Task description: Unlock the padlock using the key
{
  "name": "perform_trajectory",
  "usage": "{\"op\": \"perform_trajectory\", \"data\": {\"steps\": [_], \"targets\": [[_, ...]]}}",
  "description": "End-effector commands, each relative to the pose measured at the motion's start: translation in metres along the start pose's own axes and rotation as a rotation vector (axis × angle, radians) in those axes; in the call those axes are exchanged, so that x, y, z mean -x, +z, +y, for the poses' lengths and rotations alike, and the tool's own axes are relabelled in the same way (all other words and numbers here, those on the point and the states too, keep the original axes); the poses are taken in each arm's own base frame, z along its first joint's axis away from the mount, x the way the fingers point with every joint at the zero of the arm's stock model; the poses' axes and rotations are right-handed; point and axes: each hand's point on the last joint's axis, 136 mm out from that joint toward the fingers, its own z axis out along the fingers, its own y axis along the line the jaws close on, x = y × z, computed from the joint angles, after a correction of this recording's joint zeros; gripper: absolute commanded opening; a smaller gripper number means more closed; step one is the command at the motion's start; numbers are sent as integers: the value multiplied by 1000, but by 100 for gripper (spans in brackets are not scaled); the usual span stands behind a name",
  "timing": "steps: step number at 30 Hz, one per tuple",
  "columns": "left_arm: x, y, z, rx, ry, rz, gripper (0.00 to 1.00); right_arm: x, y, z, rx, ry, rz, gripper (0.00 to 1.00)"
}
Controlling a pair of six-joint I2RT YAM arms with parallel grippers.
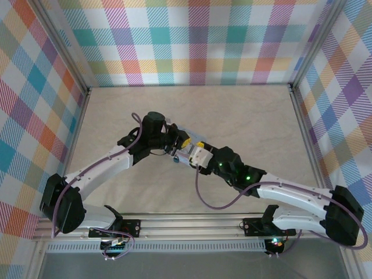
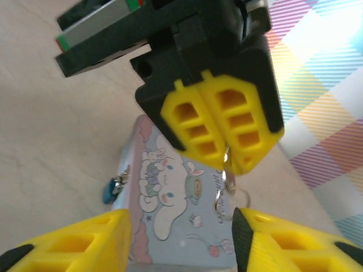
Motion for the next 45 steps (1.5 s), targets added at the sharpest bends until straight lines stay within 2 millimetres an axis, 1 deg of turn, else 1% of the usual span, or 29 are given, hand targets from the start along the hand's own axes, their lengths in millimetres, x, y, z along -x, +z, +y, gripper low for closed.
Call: {"op": "perform_trajectory", "data": {"steps": [1, 3, 5, 9, 12, 14, 16, 19, 21, 25, 37, 40, 45], "targets": [[2, -20, -37, -68, 290, -66, 0, 11, -20, 7, 166, 225, -51, 61], [1, -28, -46, -87, 388, -81, 0, 14, -30, 2, 241, 361, -82, 68], [-2, -36, -55, -118, 495, -99, 0, 22, -40, -4, 315, 501, -134, 72], [-8, -50, -64, -169, 672, -141, 0, 40, -57, -23, 441, 732, -271, 77], [-16, -57, -70, -234, 747, -138, 0, 55, -65, -33, 561, 852, -339, 82], [-21, -58, -75, -267, 775, -124, 0, 67, -68, -29, 686, 889, -332, 83], [-26, -60, -81, -300, 802, -113, 0, 75, -64, -29, 773, 941, -305, 80], [-30, -63, -87, -334, 826, -104, 0, 84, -57, -33, 832, 997, -312, 77], [-32, -63, -88, -343, 832, -102, 0, 92, -54, -37, 836, 1002, -337, 76], [-31, -63, -87, -344, 833, -104, 0, 102, -50, -36, 847, 992, -345, 73], [-33, -65, -92, -364, 823, -103, 0, 108, -37, -47, 791, 1055, -380, 53], [-33, -64, -91, -361, 819, -101, 0, 109, -35, -49, 782, 1071, -387, 48], [-31, -63, -90, -355, 813, -105, 0, 111, -34, -49, 784, 1079, -388, 39]]}}
